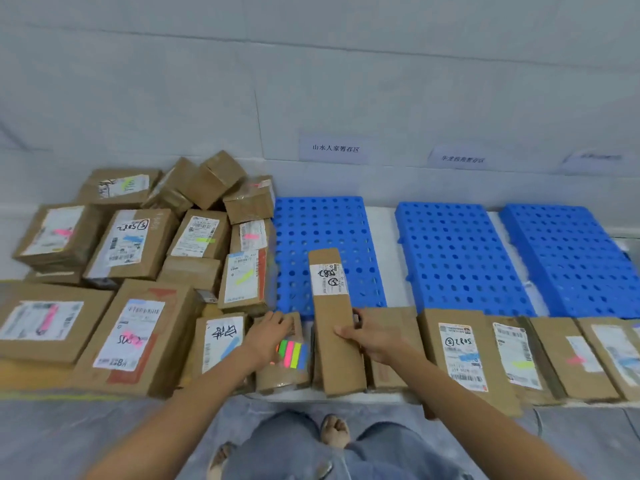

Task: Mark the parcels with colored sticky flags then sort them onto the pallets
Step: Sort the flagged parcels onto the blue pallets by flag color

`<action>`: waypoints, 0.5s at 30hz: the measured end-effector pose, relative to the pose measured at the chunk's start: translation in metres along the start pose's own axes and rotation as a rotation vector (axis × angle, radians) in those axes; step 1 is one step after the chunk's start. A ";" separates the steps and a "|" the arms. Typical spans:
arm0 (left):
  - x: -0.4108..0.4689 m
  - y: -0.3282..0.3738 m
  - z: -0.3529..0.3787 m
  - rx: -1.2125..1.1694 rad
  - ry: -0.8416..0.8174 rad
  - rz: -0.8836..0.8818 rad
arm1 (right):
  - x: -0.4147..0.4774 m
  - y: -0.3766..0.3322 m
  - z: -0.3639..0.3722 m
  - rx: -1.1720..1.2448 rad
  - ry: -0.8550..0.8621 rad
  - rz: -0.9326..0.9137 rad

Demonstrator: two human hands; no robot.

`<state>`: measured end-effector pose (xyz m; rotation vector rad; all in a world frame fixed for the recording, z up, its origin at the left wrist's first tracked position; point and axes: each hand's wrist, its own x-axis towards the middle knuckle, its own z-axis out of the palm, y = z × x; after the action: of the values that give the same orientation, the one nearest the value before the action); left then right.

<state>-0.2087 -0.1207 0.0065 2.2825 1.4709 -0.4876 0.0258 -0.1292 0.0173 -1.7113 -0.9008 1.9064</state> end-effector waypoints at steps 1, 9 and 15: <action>0.000 0.000 0.000 -0.057 0.001 -0.040 | 0.002 0.004 -0.001 -0.049 0.020 -0.011; -0.009 -0.005 -0.030 -1.075 0.351 -0.348 | -0.014 -0.025 -0.016 -0.808 0.260 -0.513; -0.017 0.024 -0.096 -1.450 0.418 -0.300 | -0.036 -0.098 0.010 -1.139 0.203 -1.163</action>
<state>-0.1852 -0.0960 0.1013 0.9969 1.5074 0.8207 0.0104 -0.0874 0.1128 -1.1684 -2.4101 0.3820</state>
